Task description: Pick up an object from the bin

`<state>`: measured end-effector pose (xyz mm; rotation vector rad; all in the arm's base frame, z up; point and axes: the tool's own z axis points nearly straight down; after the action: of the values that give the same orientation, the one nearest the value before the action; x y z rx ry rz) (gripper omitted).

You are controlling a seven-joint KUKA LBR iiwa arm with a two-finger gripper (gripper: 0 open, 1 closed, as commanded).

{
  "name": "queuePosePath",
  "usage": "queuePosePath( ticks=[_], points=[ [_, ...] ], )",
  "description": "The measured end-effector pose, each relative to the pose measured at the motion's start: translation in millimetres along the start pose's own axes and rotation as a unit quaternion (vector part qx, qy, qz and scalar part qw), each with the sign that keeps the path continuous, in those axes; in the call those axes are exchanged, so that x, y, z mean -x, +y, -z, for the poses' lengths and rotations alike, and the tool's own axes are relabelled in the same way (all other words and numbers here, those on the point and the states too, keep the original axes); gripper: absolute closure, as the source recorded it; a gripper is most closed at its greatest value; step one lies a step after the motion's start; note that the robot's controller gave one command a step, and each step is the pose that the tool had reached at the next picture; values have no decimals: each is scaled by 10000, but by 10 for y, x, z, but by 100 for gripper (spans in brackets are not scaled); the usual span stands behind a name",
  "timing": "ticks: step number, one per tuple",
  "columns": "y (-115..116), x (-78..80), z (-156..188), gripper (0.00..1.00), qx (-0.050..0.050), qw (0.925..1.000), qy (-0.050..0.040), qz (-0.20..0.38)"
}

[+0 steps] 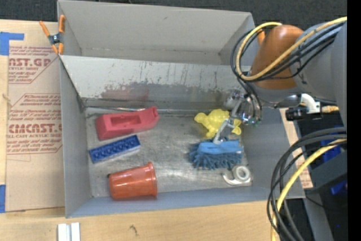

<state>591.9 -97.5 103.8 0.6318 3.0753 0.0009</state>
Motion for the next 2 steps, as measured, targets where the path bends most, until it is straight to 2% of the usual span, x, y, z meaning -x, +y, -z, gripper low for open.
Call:
queuePosePath(
  ticks=[1, 2],
  points=[
    [81, -21, -241, 0, 20, 9933, -41, 1153],
    [-52, -93, -240, 100, -13, 9985, 85, -547]
  ],
)
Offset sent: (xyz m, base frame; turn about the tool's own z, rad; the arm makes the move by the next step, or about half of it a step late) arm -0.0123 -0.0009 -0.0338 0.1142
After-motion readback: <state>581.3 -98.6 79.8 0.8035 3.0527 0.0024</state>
